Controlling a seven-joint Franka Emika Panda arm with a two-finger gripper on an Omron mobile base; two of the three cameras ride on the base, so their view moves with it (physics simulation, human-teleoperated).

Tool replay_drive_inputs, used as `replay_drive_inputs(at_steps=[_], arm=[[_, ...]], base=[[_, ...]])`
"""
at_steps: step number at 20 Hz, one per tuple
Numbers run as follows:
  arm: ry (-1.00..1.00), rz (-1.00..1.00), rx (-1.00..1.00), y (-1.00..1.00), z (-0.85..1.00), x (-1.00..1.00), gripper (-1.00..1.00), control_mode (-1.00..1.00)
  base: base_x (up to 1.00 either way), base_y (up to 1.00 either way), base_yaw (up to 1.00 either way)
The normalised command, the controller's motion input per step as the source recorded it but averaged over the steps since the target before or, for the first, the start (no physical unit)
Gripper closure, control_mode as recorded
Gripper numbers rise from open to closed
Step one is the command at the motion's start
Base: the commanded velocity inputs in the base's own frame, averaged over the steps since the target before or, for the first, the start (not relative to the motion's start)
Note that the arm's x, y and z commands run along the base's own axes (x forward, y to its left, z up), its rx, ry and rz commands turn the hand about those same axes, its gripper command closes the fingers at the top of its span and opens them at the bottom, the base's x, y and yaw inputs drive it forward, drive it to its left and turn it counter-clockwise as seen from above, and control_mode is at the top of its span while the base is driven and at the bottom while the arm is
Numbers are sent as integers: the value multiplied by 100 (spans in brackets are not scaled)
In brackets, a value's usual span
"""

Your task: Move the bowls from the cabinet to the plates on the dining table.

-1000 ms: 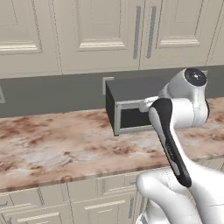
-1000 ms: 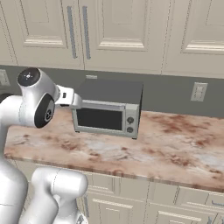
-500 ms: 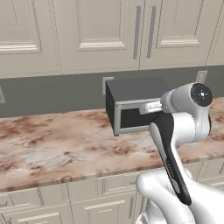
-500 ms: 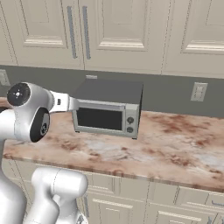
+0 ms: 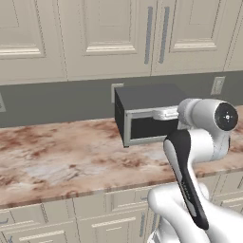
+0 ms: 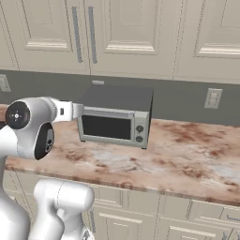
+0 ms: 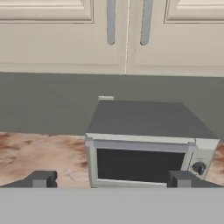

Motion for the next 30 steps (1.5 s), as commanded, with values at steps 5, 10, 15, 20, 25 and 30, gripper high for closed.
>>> replay_drive_inputs(at_steps=[5, 10, 15, 20, 25, 30], arm=[[-5, 0, 0, 10, 10, 2, -100, -100], [0, 0, 0, 22, 0, 1, -100, -100], [0, 0, 2, 13, 0, 1, -100, -100], [0, 0, 0, 12, 11, -17, -100, -100], [3, -4, 0, 8, 4, -11, -100, -100], [5, -3, 1, 0, 4, -37, -100, -100]], base=[[0, 0, 0], [0, 0, 0], [0, 0, 0], [0, 0, 0], [0, 0, 0], [0, 0, 0]])
